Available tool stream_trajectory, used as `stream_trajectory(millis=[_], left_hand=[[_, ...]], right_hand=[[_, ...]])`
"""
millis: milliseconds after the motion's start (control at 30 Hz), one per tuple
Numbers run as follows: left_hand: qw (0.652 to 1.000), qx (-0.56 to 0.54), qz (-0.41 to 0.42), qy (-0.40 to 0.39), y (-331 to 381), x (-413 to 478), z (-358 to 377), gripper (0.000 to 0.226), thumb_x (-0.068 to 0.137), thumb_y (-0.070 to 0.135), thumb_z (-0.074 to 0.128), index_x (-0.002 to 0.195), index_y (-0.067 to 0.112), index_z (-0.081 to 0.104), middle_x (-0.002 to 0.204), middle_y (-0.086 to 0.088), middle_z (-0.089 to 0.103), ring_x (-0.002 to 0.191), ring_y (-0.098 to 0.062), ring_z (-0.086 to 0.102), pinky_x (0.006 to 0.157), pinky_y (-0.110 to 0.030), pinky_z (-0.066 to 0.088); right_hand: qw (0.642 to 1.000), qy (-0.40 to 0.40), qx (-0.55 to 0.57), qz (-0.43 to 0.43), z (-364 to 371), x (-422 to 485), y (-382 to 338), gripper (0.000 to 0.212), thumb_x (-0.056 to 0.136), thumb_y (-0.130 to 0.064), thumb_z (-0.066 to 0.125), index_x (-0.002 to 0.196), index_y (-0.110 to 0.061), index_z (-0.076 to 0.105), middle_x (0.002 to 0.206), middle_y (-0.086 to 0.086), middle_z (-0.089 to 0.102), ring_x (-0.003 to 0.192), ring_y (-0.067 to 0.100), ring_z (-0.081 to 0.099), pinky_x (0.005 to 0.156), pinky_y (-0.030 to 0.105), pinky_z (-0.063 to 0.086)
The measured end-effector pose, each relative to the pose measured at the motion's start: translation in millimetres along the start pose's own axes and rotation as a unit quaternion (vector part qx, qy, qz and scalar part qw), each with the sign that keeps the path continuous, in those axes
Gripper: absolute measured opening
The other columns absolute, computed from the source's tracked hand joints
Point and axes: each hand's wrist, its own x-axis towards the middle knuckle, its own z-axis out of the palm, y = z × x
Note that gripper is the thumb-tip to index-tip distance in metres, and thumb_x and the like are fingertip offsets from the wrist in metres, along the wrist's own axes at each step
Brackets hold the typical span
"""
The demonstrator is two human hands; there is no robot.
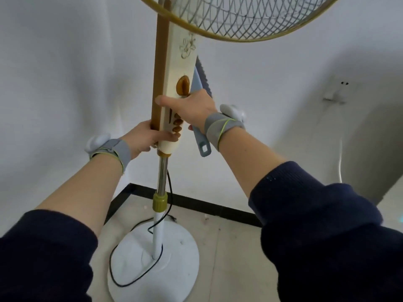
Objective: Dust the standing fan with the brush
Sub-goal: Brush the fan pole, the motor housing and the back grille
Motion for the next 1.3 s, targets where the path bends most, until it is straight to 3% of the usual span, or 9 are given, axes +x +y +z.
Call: stream_trajectory(millis=[167, 367, 567, 667, 733, 833, 900, 1067, 1300], left_hand=[[0.999, -0.016, 0.004, -0.031, 2.3, 4.5, -1.9, 0.059, 0.058, 0.028, 0.071, 0.114, 0.026, 0.054, 0.117, -0.005, 0.060, 0.109, -0.030, 0.050, 0.095, -0.043, 0.037], [0.996, -0.059, 0.051, 0.034, -7.4, 3.9, 12.6, 0.034, 0.080, 0.002, 0.069, 0.108, 0.016, 0.057, 0.092, 0.004, 0.063, 0.085, -0.014, 0.057, 0.070, -0.027, 0.042], [0.987, -0.091, 0.055, 0.122, -9.1, -6.7, 23.3, 0.042, 0.068, 0.017, 0.077, 0.108, 0.018, 0.064, 0.100, -0.004, 0.071, 0.092, -0.025, 0.068, 0.071, -0.033, 0.055], [0.980, -0.038, 0.054, 0.187, -15.0, -11.8, 39.5, 0.042, 0.058, 0.037, 0.074, 0.097, 0.034, 0.058, 0.101, -0.006, 0.065, 0.091, -0.027, 0.063, 0.077, -0.042, 0.058], [0.984, 0.016, 0.053, 0.168, -19.5, -10.4, 34.7, 0.049, 0.056, 0.047, 0.074, 0.099, 0.043, 0.051, 0.107, -0.003, 0.059, 0.095, -0.025, 0.060, 0.078, -0.040, 0.057], [0.999, 0.025, 0.037, -0.005, -13.7, -10.8, 6.4, 0.067, 0.071, 0.039, 0.080, 0.126, 0.035, 0.043, 0.117, 0.002, 0.058, 0.101, -0.017, 0.059, 0.078, -0.029, 0.055], [0.996, 0.037, 0.021, -0.073, -8.2, -10.3, -7.3, 0.080, 0.066, 0.041, 0.083, 0.134, 0.030, 0.041, 0.120, 0.003, 0.059, 0.107, -0.018, 0.058, 0.090, -0.036, 0.054], [0.995, 0.086, 0.031, -0.049, -5.7, -8.4, -12.3, 0.087, 0.058, 0.050, 0.084, 0.132, 0.031, 0.043, 0.118, 0.006, 0.059, 0.107, -0.019, 0.059, 0.093, -0.040, 0.054], [0.995, 0.072, 0.056, 0.032, -5.4, -20.1, 4.7, 0.071, 0.069, 0.045, 0.082, 0.125, 0.031, 0.041, 0.104, 0.016, 0.056, 0.093, -0.008, 0.058, 0.071, -0.018, 0.048]], right_hand=[[1.000, 0.023, -0.018, -0.011, 3.4, 6.1, -0.1, 0.053, 0.058, -0.067, 0.069, 0.078, -0.019, 0.057, 0.072, -0.003, 0.067, 0.063, 0.015, 0.067, 0.059, 0.036, 0.061], [1.000, 0.011, -0.015, -0.022, 1.4, 8.9, 7.1, 0.049, 0.061, -0.065, 0.070, 0.079, -0.020, 0.059, 0.074, -0.003, 0.066, 0.065, 0.014, 0.066, 0.055, 0.028, 0.059], [0.997, -0.058, -0.018, -0.057, -12.7, 13.0, 5.4, 0.050, 0.065, -0.061, 0.071, 0.083, -0.014, 0.064, 0.069, 0.001, 0.062, 0.060, 0.016, 0.060, 0.051, 0.025, 0.053], [0.992, -0.110, -0.011, -0.054, -20.3, 16.7, 12.0, 0.063, 0.062, -0.061, 0.072, 0.090, -0.004, 0.068, 0.067, 0.008, 0.060, 0.056, 0.017, 0.056, 0.053, 0.028, 0.051], [0.988, -0.143, -0.006, -0.055, -24.6, 18.2, 14.4, 0.064, 0.062, -0.061, 0.071, 0.090, -0.004, 0.068, 0.066, 0.009, 0.059, 0.055, 0.017, 0.055, 0.055, 0.029, 0.050], [0.984, -0.166, 0.012, -0.065, -25.6, 19.4, 15.8, 0.062, 0.062, -0.063, 0.070, 0.091, -0.008, 0.067, 0.070, 0.010, 0.059, 0.057, 0.016, 0.056, 0.057, 0.029, 0.051], [0.982, -0.174, 0.016, -0.069, -24.5, 19.4, 15.1, 0.063, 0.062, -0.065, 0.070, 0.095, -0.011, 0.065, 0.075, 0.014, 0.060, 0.060, 0.017, 0.057, 0.059, 0.029, 0.052], [0.984, -0.163, 0.010, -0.070, -22.6, 11.7, 9.8, 0.074, 0.052, -0.076, 0.064, 0.100, -0.020, 0.062, 0.095, 0.019, 0.067, 0.064, 0.020, 0.061, 0.065, 0.033, 0.056], [0.990, -0.134, 0.018, -0.027, -37.6, -7.3, 10.6, 0.064, 0.058, -0.074, 0.066, 0.089, -0.018, 0.073, 0.079, 0.013, 0.067, 0.056, 0.012, 0.057, 0.052, 0.020, 0.051]])
